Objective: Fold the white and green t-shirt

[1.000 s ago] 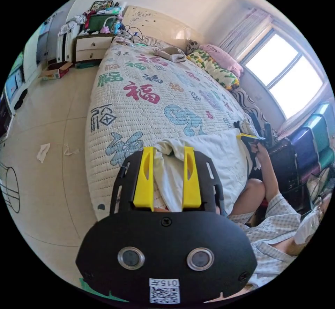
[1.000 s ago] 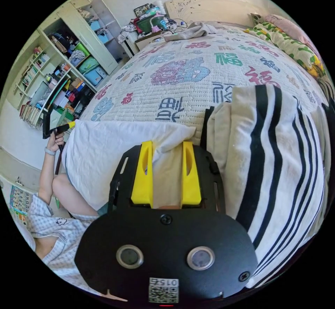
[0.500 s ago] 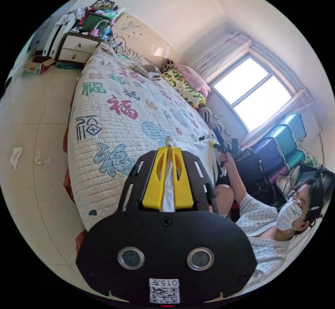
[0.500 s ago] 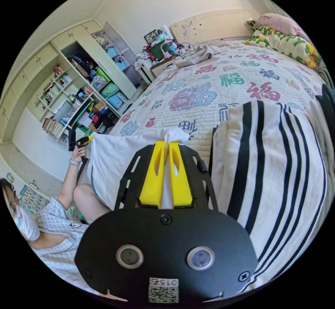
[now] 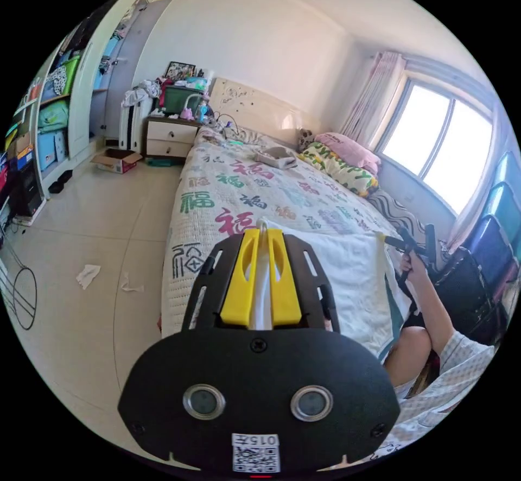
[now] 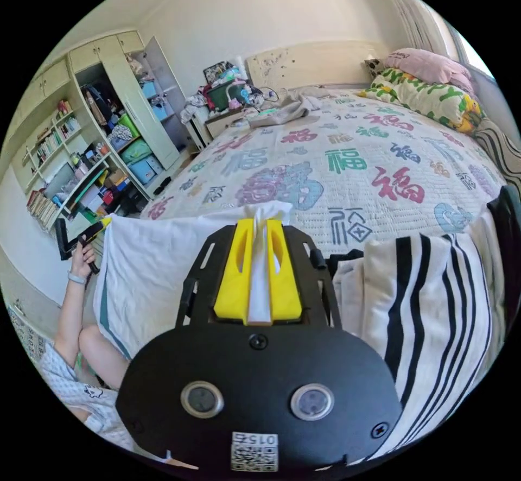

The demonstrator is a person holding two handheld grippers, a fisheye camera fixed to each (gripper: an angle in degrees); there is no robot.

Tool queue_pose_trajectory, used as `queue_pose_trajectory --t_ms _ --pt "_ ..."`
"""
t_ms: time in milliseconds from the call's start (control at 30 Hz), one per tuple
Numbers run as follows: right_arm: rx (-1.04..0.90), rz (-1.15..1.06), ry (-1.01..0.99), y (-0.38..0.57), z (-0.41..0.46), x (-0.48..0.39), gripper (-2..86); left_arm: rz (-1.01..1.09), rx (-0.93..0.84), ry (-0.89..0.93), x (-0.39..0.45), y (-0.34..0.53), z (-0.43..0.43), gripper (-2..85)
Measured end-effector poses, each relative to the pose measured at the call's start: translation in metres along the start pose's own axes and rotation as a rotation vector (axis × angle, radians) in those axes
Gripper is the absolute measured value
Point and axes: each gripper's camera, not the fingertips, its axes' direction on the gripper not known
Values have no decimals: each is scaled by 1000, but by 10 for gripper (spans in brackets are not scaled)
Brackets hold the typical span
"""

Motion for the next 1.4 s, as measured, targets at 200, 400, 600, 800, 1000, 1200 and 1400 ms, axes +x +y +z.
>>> queue_pose_trajectory --t_ms 200,400,600,800,1000,1200,1400 --pt "-17 -145 -183 23 -32 10 48 114 -98 -117 2 30 -3 24" --pt "-231 -487 -533 82 -56 -35 78 521 -236 323 58 95 -41 64" --pt "-422 -468 -633 118 -20 -28 84 856 -347 308 120 176 -34 80" --pt "-483 -468 -616 124 15 -44 43 925 -455 221 136 211 18 48" --pt "-491 -506 -598 131 24 -50 1 924 -427 233 136 215 24 -4" --pt "-475 -509 -557 146 33 -45 -3 1009 -431 288 148 233 23 -6" --pt "-565 -485 -576 157 79 -61 -3 1083 -541 211 148 245 55 -2"
